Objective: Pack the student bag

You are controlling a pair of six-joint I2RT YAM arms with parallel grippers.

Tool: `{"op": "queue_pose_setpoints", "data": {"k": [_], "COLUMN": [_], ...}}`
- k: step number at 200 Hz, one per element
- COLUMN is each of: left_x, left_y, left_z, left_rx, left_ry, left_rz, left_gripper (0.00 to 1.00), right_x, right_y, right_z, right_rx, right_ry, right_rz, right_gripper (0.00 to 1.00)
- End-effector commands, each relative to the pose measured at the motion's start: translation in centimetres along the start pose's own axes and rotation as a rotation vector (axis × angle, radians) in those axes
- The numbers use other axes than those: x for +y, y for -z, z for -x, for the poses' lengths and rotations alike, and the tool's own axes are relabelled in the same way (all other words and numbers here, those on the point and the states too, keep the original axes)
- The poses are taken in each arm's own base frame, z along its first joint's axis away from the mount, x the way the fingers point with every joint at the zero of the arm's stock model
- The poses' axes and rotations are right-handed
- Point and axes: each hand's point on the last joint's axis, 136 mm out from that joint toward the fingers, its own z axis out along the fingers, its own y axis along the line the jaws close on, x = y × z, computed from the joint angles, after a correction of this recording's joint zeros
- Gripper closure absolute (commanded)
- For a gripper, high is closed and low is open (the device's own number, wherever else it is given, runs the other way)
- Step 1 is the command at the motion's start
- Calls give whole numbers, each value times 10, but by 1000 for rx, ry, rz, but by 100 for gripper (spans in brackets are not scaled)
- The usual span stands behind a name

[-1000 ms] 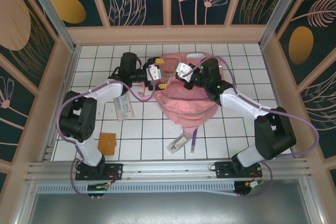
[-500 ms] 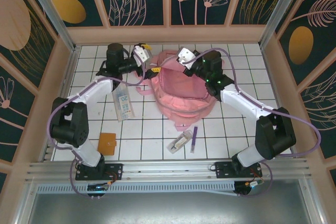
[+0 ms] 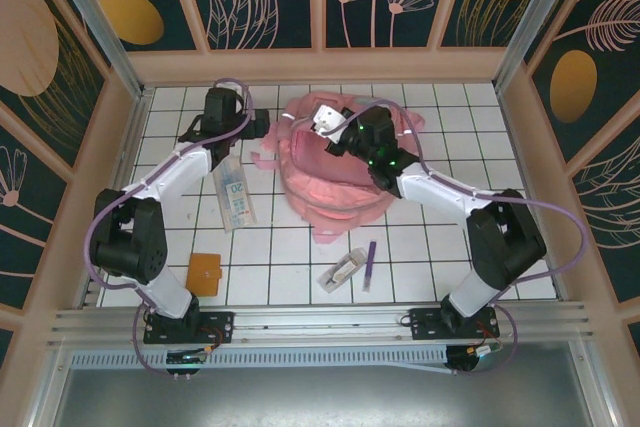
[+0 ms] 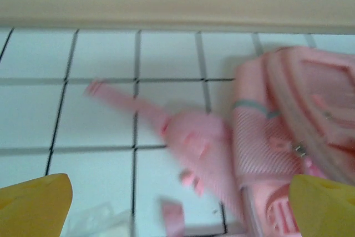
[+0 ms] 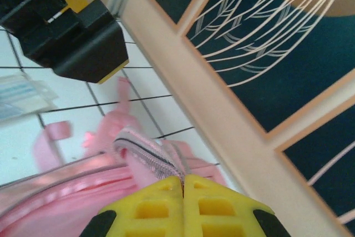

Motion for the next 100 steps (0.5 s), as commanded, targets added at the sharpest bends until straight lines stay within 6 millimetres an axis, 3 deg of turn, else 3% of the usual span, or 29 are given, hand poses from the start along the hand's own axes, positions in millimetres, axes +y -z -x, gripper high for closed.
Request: {"op": "queue_pose_setpoints", "data": {"k": [1,23,49,75,100], "left_x": [37,40,47,56,48], "left_y": [13,11,1,-11,-14], "left_z": [-34,-65,-102,-141,-158], "left_rx": [103,196,349,480,549], "left_ry": [167,224,298,347,398], "left_rz": [159,146,149,194,168], "left_gripper": [1,1,4,7,10], "right_x": [14,48,58,63,81], "right_y": [-3,-7,-17,-24,-25], "right_z": [10,-11,-35,-38,-37], "right_rx": [-60,6,121,143,151], "right_ry": [-146,-176,-289,-325,-356], "right_rz": [26,127,150,177,282], "right_gripper": [100,100,100,100,97]}}
